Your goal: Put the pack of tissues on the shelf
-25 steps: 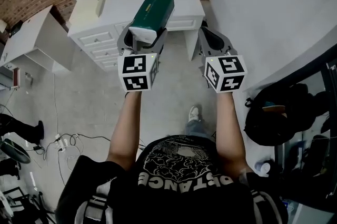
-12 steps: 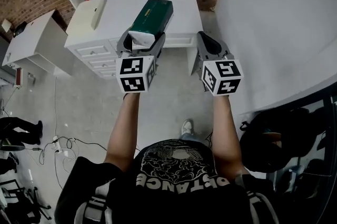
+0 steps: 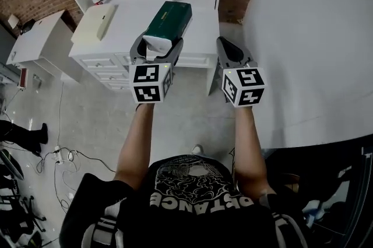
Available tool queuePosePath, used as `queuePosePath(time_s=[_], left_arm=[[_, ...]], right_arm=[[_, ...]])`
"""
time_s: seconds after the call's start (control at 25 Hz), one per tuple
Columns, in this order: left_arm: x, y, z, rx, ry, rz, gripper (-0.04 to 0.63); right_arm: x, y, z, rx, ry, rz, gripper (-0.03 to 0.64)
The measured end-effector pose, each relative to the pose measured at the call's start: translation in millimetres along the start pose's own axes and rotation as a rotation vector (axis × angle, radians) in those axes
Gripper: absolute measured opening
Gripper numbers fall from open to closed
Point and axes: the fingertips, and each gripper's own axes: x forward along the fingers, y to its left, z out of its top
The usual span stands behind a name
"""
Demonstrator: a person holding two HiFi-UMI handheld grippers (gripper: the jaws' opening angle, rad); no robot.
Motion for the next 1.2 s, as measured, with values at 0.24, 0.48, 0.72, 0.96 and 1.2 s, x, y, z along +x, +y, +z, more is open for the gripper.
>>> queuePosePath(time_s=[0.24, 0.48, 0.72, 0.96, 1.2], left_arm=[[23, -11, -7, 0.011, 0.018, 0.018, 0.423], [38, -15, -8, 0.020, 0.019, 0.027, 0.423], [60, -8, -15, 0.010, 0.022, 0.033, 0.423], [95, 14, -19, 0.008, 0.011, 0.031, 0.423], [152, 43, -18, 0.004, -0.002, -0.006, 0.423]], right_arm=[[13, -25, -6, 0.010, -0.003, 0.030, 0.003], [24, -41, -3, -0.004, -0.031, 0.032, 0.003], [45, -56, -4, -0.010, -0.033, 0.030, 0.003], [84, -62, -7, -0.014, -0.035, 0.035, 0.003], [141, -80, -5, -0.030, -0.022, 0.010, 0.003]])
